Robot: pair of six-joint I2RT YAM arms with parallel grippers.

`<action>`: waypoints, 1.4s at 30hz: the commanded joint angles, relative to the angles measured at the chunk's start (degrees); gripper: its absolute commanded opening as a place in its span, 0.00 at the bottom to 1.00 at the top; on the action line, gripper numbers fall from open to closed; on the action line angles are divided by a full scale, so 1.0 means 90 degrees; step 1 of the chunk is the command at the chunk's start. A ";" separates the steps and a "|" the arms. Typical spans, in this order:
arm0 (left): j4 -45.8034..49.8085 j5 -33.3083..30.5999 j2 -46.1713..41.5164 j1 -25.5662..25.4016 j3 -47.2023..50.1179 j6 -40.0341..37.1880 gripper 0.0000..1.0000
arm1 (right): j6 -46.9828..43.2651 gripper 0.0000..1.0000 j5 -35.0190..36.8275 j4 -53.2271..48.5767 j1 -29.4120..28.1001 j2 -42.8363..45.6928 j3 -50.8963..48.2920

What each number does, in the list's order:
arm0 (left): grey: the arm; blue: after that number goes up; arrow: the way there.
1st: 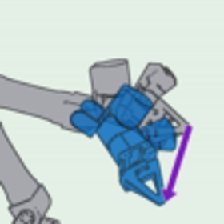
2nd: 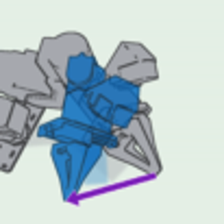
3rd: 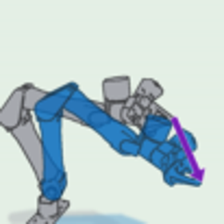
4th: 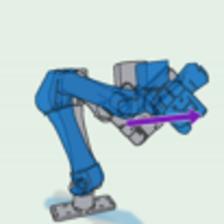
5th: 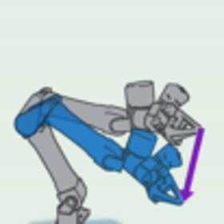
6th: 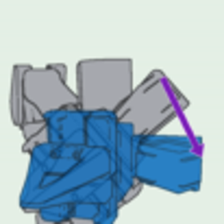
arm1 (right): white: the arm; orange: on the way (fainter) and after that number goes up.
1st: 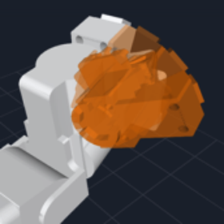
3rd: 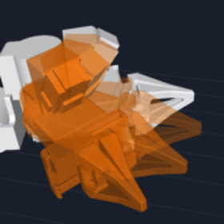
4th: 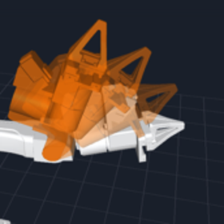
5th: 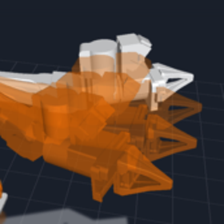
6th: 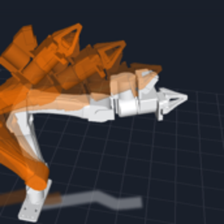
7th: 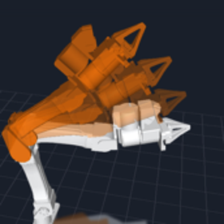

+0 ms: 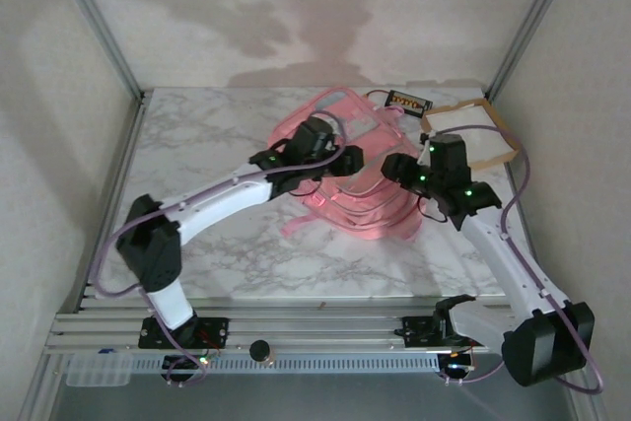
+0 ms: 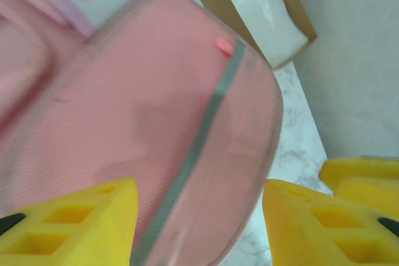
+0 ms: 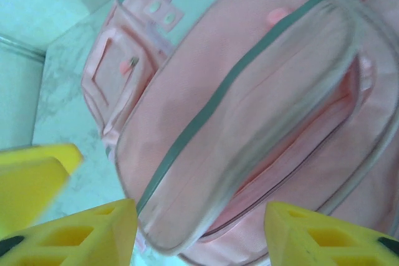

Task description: Pack books, pencil case, and school supplies into a backpack

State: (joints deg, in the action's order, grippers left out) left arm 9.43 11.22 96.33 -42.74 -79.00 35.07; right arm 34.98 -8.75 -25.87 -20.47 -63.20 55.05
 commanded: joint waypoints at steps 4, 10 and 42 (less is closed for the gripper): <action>-0.0857 0.0106 -0.1203 0.0621 0.1312 0.0325 0.58 | 0.0678 0.58 0.1544 -0.0852 -0.1681 -0.0589 0.0241; -0.1193 -0.0368 -0.1855 0.0740 0.2274 0.0558 0.61 | 0.1328 0.58 0.2126 -0.0226 -0.2979 -0.1414 0.0389; -0.1751 -0.0643 -0.1996 0.0960 0.3358 0.1083 0.70 | 0.2912 0.35 0.3687 -0.0079 -0.3307 -0.3537 0.1376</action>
State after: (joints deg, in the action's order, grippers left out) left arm -4.95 5.34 78.00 -34.65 -49.58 44.21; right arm 60.88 21.47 -27.92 -51.53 -94.19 66.32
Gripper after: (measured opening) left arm 0.693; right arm 0.353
